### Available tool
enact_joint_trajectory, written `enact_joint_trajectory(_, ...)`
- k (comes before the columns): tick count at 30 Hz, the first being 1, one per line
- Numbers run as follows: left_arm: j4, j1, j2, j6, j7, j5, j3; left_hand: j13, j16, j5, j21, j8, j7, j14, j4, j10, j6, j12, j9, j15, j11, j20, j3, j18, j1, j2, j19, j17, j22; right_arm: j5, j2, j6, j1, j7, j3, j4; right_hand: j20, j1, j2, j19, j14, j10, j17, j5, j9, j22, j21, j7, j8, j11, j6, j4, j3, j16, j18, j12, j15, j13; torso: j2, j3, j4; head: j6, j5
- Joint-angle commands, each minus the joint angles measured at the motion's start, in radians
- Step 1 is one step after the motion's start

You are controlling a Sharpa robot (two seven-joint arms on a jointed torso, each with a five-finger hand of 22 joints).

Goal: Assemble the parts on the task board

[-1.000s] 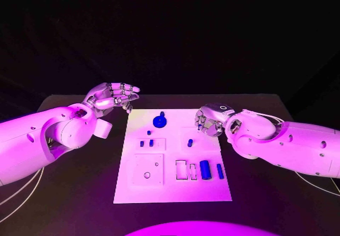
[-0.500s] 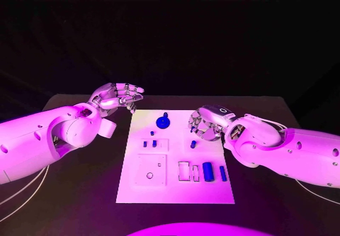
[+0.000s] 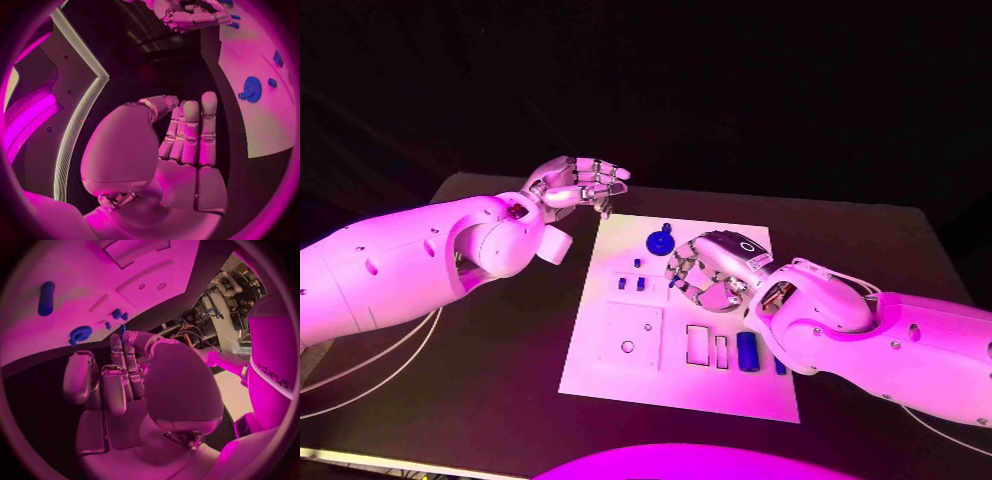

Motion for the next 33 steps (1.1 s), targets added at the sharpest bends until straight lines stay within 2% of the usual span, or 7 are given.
enact_joint_trajectory(1,0.000,0.001,0.005,-0.001,0.007,0.001,0.001,-0.002,0.005,0.005,0.005,0.004,0.026,0.006,-0.007,-0.009,-0.007,0.006,-0.002,0.003,0.000,0.006,0.001,0.016,-0.005,0.003,-0.004,0.002,0.002,-0.006,0.018,-0.009,-0.014,0.032,-0.001,-0.012,-0.001,0.000,0.010,0.005,0.055,0.036,0.000,0.002,0.000,0.074,-0.004,0.000,0.002,-0.029,0.004,0.001,0.004,0.005,-0.014,0.004,-0.008,0.002,0.001,0.0006,0.0005,-0.013,0.041)
enact_joint_trajectory(5,-0.004,0.001,0.012,-0.002,0.005,0.002,0.000,-0.002,0.005,0.005,0.005,0.004,0.026,0.006,-0.007,-0.009,-0.007,0.006,-0.002,0.003,0.000,0.006,0.001,0.016,-0.005,0.003,-0.004,0.002,0.002,-0.014,0.046,-0.004,-0.034,0.034,-0.002,-0.031,-0.001,0.000,0.010,0.004,0.055,0.036,0.000,0.002,0.001,0.073,-0.006,0.000,0.002,-0.029,0.003,-0.001,0.005,0.005,-0.013,0.003,-0.008,0.002,0.001,0.0011,0.0015,-0.024,0.067)
enact_joint_trajectory(6,-0.005,0.001,0.013,-0.002,0.005,0.003,0.000,-0.002,0.005,0.005,0.005,0.004,0.026,0.006,-0.007,-0.009,-0.007,0.006,-0.002,0.003,0.000,0.006,0.001,0.016,-0.005,0.003,-0.004,0.002,0.002,-0.015,0.051,-0.002,-0.037,0.034,-0.003,-0.034,-0.001,0.000,0.010,0.004,0.055,0.036,0.000,0.002,0.001,0.073,-0.006,0.000,0.002,-0.029,0.003,-0.001,0.005,0.005,-0.013,0.003,-0.008,0.002,0.001,0.0011,0.0016,-0.024,0.068)
enact_joint_trajectory(8,-0.006,0.001,0.016,-0.002,0.004,0.003,0.000,-0.002,0.005,0.005,0.005,0.004,0.026,0.006,-0.007,-0.009,-0.007,0.006,-0.002,0.003,0.000,0.006,0.001,0.016,-0.005,0.003,-0.004,0.002,0.002,-0.017,0.062,0.003,-0.043,0.034,-0.004,-0.042,-0.001,0.000,0.010,0.004,0.055,0.036,0.000,0.002,0.001,0.073,-0.006,0.000,0.002,-0.029,0.003,-0.001,0.005,0.005,-0.013,0.003,-0.008,0.002,0.002,0.0004,-0.0008,-0.029,0.080)
enact_joint_trajectory(13,-0.008,0.001,0.022,-0.001,0.002,0.003,0.000,-0.002,0.005,0.005,0.006,0.004,0.026,0.005,-0.008,-0.009,-0.007,0.006,-0.002,0.003,0.000,0.006,0.001,0.016,-0.005,0.002,-0.004,0.000,0.002,-0.021,0.086,0.018,-0.059,0.032,-0.008,-0.061,-0.001,0.000,0.010,0.002,0.055,0.035,0.000,0.002,0.001,0.072,-0.009,0.001,0.002,-0.029,0.003,-0.001,0.005,0.005,-0.013,0.003,-0.008,0.002,0.002,0.0001,-0.0024,-0.039,0.092)
enact_joint_trajectory(21,-0.009,0.001,0.028,-0.003,-0.003,0.003,0.000,-0.002,0.005,0.005,0.007,0.006,0.026,0.004,-0.011,-0.010,-0.009,0.008,-0.002,0.003,0.000,0.006,0.001,0.017,-0.004,0.000,-0.004,-0.001,0.002,-0.022,0.105,0.031,-0.077,0.025,-0.010,-0.079,0.000,-0.001,0.010,0.001,0.055,0.035,-0.001,0.001,0.001,0.070,-0.012,0.001,0.001,-0.028,0.002,-0.002,0.006,0.004,-0.012,0.001,-0.007,0.001,0.002,0.0001,-0.0012,-0.047,0.099)
enact_joint_trajectory(33,-0.011,0.001,0.029,-0.001,-0.006,0.003,-0.001,-0.002,0.005,0.004,0.007,0.007,0.026,0.003,-0.011,-0.010,-0.009,0.009,-0.002,0.003,0.000,0.006,0.001,0.017,-0.004,0.000,-0.004,-0.003,0.002,-0.022,0.107,0.066,-0.082,0.019,-0.015,-0.082,0.000,-0.001,0.010,0.001,0.055,0.035,-0.001,0.001,0.001,0.070,-0.012,0.001,0.001,-0.028,0.002,-0.002,0.006,0.004,-0.012,0.001,-0.007,0.001,0.002,-0.0004,-0.0025,-0.049,0.097)
